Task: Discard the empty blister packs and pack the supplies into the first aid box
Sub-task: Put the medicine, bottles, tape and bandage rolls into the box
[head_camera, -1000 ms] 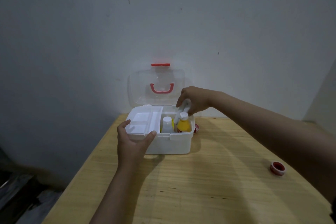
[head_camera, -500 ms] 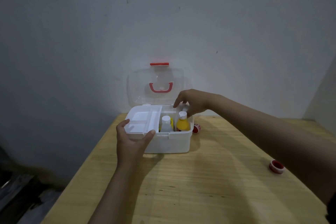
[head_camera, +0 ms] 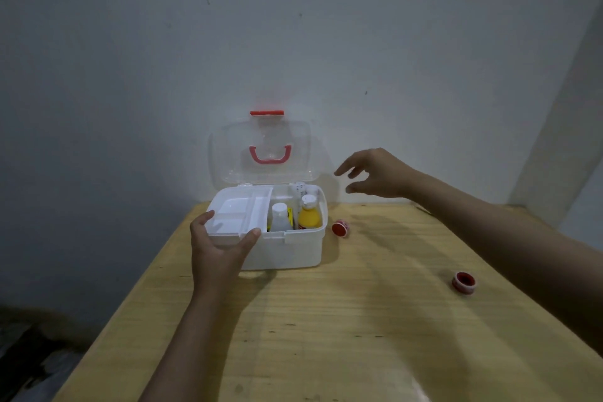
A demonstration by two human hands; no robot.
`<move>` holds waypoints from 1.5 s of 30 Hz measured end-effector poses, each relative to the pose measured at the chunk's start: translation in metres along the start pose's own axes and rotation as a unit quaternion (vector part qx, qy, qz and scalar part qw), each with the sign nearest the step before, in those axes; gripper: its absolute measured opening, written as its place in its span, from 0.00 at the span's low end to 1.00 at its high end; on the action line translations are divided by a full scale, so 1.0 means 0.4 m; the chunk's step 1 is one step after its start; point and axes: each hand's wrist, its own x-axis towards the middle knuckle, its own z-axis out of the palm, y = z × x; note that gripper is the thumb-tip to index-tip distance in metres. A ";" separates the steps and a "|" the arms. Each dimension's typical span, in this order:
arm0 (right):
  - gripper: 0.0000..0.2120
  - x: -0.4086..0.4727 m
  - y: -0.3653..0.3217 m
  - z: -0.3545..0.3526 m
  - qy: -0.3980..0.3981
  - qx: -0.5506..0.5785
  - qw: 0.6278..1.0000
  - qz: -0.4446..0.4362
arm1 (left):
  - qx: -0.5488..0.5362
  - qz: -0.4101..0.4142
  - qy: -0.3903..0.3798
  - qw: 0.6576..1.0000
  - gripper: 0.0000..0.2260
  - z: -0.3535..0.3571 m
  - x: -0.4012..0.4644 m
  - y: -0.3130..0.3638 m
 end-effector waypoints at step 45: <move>0.06 -0.119 0.085 0.270 0.044 0.124 0.968 0.214 | -0.004 -0.003 -0.001 1.000 0.37 0.001 -0.018 0.021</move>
